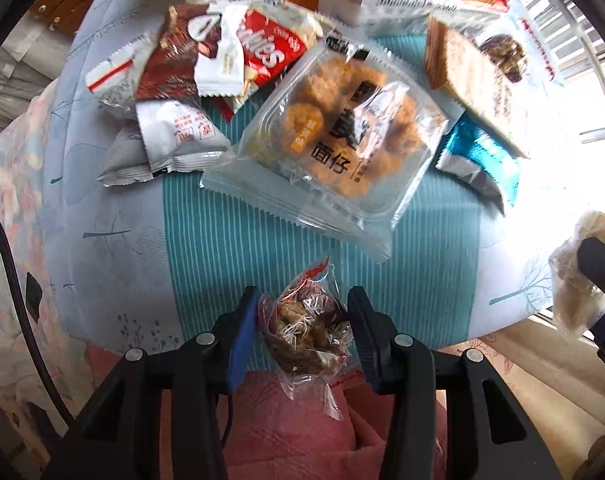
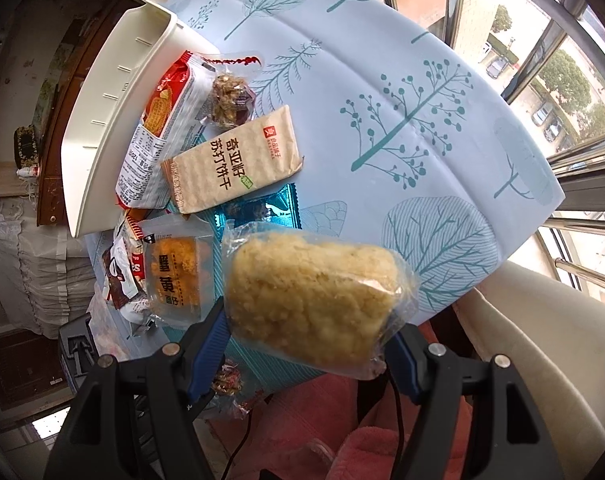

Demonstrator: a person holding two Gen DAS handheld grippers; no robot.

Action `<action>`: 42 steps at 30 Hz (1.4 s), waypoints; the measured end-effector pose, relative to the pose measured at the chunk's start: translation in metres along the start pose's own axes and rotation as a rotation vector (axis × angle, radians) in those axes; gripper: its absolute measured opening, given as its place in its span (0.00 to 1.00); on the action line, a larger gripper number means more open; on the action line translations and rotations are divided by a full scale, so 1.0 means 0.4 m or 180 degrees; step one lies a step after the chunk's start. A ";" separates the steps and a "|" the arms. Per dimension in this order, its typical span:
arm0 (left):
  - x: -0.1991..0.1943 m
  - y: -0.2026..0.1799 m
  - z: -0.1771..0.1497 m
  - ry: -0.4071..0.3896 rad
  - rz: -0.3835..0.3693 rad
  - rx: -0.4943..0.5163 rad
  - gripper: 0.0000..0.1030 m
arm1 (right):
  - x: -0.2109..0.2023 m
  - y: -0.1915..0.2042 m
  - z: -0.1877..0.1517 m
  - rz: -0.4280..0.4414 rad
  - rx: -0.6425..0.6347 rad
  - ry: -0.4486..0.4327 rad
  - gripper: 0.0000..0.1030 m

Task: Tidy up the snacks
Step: 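Grasp the small clear nut bag with the left gripper while the right lifts the cake bag, then carry the nut bag and cake bag into the white tray and open both grippers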

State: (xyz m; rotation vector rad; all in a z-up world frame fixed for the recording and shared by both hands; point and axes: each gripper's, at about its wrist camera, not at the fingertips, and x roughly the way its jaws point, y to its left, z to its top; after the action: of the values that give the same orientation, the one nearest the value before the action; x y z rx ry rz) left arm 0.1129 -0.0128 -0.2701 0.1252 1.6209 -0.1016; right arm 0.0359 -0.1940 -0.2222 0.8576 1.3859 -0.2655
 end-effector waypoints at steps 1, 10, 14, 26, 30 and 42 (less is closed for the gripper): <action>-0.021 -0.002 -0.007 -0.0052 -0.0011 -0.0012 0.42 | -0.006 0.003 -0.001 0.0025 -0.0042 -0.0022 0.69; -0.190 0.004 -0.035 -0.0523 -0.0272 -0.0138 0.42 | -0.065 0.039 -0.010 0.0199 -0.0465 -0.0229 0.69; -0.274 -0.013 -0.056 -0.0755 -0.0324 -0.0175 0.42 | -0.088 0.073 -0.015 0.0285 -0.0638 -0.0330 0.69; -0.436 0.018 0.023 -0.1269 -0.0379 -0.0271 0.42 | -0.158 0.166 0.006 0.0400 -0.1114 -0.0775 0.69; -0.481 0.026 0.067 -0.1410 -0.0380 -0.0232 0.42 | -0.178 0.197 0.019 0.0398 -0.1251 -0.0927 0.69; -0.532 0.040 0.271 -0.1695 -0.0449 -0.0083 0.42 | -0.188 0.319 0.106 0.0305 -0.1681 -0.1383 0.69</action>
State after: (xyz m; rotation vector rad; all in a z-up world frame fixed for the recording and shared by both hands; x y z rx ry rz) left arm 0.2334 -0.0164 -0.0632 -0.0366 1.0972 -0.2043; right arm 0.1322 -0.1586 -0.1071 0.3916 0.9372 -0.0021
